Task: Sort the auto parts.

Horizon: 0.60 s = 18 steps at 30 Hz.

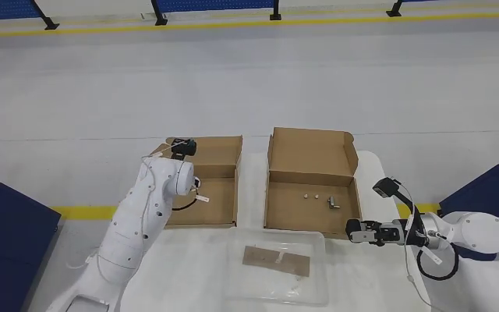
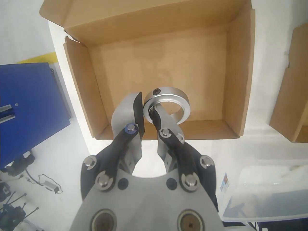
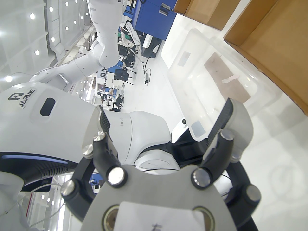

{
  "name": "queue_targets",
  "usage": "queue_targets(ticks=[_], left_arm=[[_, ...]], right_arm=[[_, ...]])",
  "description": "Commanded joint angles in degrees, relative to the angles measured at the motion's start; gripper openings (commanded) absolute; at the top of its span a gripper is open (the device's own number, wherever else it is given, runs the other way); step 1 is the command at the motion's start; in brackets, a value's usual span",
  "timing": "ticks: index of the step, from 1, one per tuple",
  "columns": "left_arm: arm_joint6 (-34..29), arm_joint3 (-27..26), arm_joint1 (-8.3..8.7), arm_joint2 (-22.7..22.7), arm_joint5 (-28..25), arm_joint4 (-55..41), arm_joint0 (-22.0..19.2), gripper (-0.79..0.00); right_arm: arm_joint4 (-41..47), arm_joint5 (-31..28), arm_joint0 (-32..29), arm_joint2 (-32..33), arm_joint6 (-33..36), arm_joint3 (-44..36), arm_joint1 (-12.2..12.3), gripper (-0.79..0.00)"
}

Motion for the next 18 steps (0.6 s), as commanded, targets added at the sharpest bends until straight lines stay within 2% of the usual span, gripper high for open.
queue_targets(ticks=[1, 8, 18], left_arm=[[0.02, -0.1, 0.02, -0.03, -0.01, 0.05, 0.05, -0.785], [1.14, 1.72, -0.16, -0.63, -1.19, -2.22, 0.47, -0.785], [1.62, 16.62, -3.38, 4.56, -0.25, -6.22, -6.32, -0.785]], right_arm=[[0.0, 0.0, 0.0, 0.0, 0.0, 0.0, 0.0, 0.0], [0.0, 0.0, 0.0, 0.0, 0.0, 0.0, 0.0, 0.0], [0.0, 0.0, 0.0, 0.0, 0.0, 0.0, 0.0, 0.0]])
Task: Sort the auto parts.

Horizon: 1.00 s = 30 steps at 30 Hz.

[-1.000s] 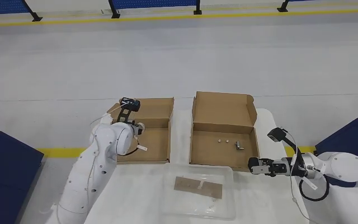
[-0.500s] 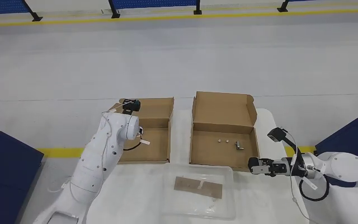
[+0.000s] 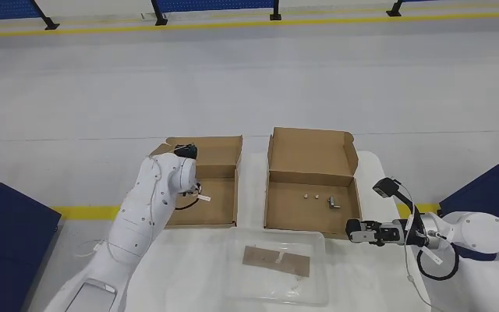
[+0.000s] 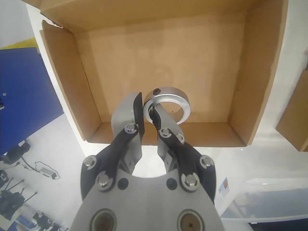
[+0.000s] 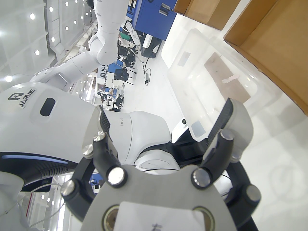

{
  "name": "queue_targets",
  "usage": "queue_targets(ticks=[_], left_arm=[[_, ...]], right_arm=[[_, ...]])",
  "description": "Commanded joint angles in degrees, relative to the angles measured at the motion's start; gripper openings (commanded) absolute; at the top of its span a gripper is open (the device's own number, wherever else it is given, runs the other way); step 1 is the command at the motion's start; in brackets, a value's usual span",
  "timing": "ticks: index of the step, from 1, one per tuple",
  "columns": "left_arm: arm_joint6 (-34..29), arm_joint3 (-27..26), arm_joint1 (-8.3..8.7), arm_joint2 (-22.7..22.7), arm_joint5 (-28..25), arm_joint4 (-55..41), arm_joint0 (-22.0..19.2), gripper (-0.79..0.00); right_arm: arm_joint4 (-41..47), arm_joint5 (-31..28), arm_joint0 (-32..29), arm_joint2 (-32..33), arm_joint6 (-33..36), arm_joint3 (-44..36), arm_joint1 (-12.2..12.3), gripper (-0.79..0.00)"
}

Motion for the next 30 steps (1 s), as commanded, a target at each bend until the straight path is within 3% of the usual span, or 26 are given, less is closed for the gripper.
queue_targets(ticks=[1, 9, 20, 30], left_arm=[[0.36, 3.46, -0.79, 1.15, 0.04, -1.13, -1.44, -0.785], [2.61, 13.58, -3.45, 4.01, -0.81, -4.62, -5.83, -0.785], [4.33, 13.41, -3.41, 3.6, -1.33, -4.99, -4.78, -0.785], [7.53, 21.85, -5.51, 5.17, -0.95, -6.91, -6.88, -0.785]], right_arm=[[0.0, 0.0, 0.0, 0.0, 0.0, 0.0, 0.0, 0.0], [0.0, 0.0, 0.0, 0.0, 0.0, 0.0, 0.0, 0.0], [0.0, 0.0, 0.0, 0.0, 0.0, 0.0, 0.0, 0.0], [0.0, 0.0, 0.0, 0.0, 0.0, 0.0, 0.0, 0.0]])
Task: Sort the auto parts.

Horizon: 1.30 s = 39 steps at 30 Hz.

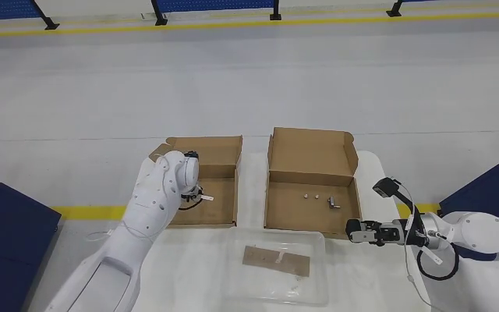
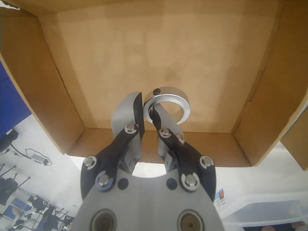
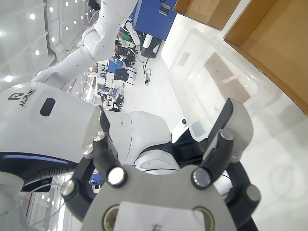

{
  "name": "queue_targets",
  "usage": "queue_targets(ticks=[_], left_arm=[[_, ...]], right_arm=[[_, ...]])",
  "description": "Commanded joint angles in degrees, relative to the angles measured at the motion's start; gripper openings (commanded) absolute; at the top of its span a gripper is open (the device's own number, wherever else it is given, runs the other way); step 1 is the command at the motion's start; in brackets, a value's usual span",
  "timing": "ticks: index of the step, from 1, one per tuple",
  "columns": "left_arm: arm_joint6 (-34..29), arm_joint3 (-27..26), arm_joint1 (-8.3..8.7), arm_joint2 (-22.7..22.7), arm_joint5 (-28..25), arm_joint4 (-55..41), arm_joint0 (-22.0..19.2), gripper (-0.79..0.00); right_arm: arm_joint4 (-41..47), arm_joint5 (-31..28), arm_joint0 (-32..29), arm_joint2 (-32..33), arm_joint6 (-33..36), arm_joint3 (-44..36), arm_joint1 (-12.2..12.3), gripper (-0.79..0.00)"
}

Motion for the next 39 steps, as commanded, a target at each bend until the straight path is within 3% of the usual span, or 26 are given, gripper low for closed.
queue_targets(ticks=[1, 21, 39], left_arm=[[0.97, 1.94, -0.67, 0.74, 0.37, -0.17, -0.52, -0.785], [5.12, 16.44, -6.53, 4.26, -1.63, -4.78, -5.08, -0.785], [7.31, 24.58, -9.16, 4.05, -2.81, -7.41, -7.8, -0.767]], right_arm=[[0.0, 0.0, 0.0, 0.0, 0.0, 0.0, 0.0, 0.0], [0.0, 0.0, 0.0, 0.0, 0.0, 0.0, 0.0, 0.0], [0.0, 0.0, 0.0, 0.0, 0.0, 0.0, 0.0, 0.0]])
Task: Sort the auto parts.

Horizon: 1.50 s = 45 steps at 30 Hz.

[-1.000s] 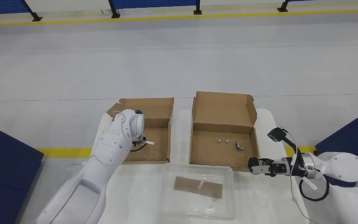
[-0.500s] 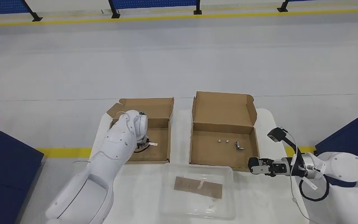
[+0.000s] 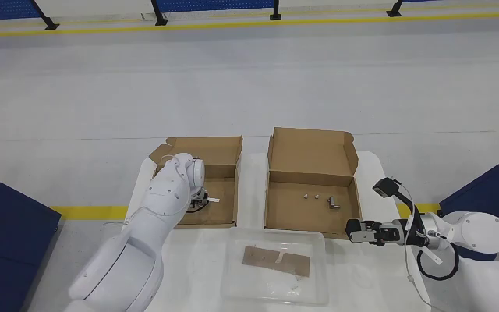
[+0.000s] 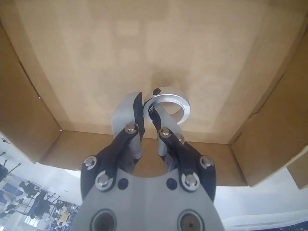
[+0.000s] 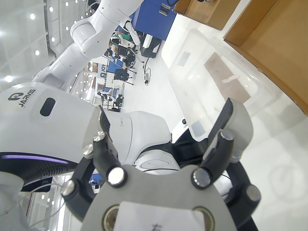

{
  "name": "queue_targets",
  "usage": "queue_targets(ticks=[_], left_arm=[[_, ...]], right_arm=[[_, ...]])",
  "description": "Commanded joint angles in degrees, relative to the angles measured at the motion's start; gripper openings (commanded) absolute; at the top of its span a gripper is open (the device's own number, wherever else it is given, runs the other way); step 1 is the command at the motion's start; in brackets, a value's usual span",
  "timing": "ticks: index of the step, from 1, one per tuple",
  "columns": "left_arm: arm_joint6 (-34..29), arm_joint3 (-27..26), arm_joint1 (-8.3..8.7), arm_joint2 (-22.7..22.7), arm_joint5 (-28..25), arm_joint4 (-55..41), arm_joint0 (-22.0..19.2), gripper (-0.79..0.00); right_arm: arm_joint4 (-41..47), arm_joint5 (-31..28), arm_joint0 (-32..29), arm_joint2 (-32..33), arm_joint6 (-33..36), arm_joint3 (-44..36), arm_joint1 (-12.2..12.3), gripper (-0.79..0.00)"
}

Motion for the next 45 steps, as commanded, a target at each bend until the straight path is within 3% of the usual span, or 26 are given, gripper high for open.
queue_targets(ticks=[1, 6, 15, 17, 18, 20, 28, 33, 37, 39, 45], left_arm=[[0.1, 0.51, -0.19, -0.01, -0.09, -0.07, -0.2, -0.693], [0.53, 1.42, -0.54, -0.06, -0.38, -0.15, -0.66, -0.554], [0.78, 2.42, -0.85, -0.38, -0.94, -0.38, -1.48, -0.462], [0.98, 2.62, -0.73, -0.66, -1.26, -0.6, -1.84, -0.382], [1.07, 2.69, -0.64, -0.79, -1.52, -0.65, -2.04, -0.219], [1.4, 2.65, -0.39, -1.11, -2.33, -0.84, -2.36, 0.0], [1.77, 1.05, 1.97, -4.02, -11.07, -3.64, -3.64, 0.0], [0.06, -1.93, 4.6, -7.2, -19.57, -6.83, -3.29, 0.0], [-4.0, -7.22, 7.01, -10.0, -25.53, -9.36, -1.09, 0.0], [-6.83, -10.45, 8.34, -11.66, -26.22, -10.4, 0.38, 0.0], [-6.83, -10.45, 8.34, -11.66, -26.22, -10.4, 0.38, 0.0]], right_arm=[[0.0, 0.0, 0.0, 0.0, 0.0, 0.0, 0.0, 0.0], [0.0, 0.0, 0.0, 0.0, 0.0, 0.0, 0.0, 0.0], [0.0, 0.0, 0.0, 0.0, 0.0, 0.0, 0.0, 0.0], [0.0, 0.0, 0.0, 0.0, 0.0, 0.0, 0.0, 0.0], [0.0, 0.0, 0.0, 0.0, 0.0, 0.0, 0.0, 0.0], [0.0, 0.0, 0.0, 0.0, 0.0, 0.0, 0.0, 0.0], [0.0, 0.0, 0.0, 0.0, 0.0, 0.0, 0.0, 0.0], [0.0, 0.0, 0.0, 0.0, 0.0, 0.0, 0.0, 0.0], [0.0, 0.0, 0.0, 0.0, 0.0, 0.0, 0.0, 0.0], [0.0, 0.0, 0.0, 0.0, 0.0, 0.0, 0.0, 0.0], [0.0, 0.0, 0.0, 0.0, 0.0, 0.0, 0.0, 0.0]])
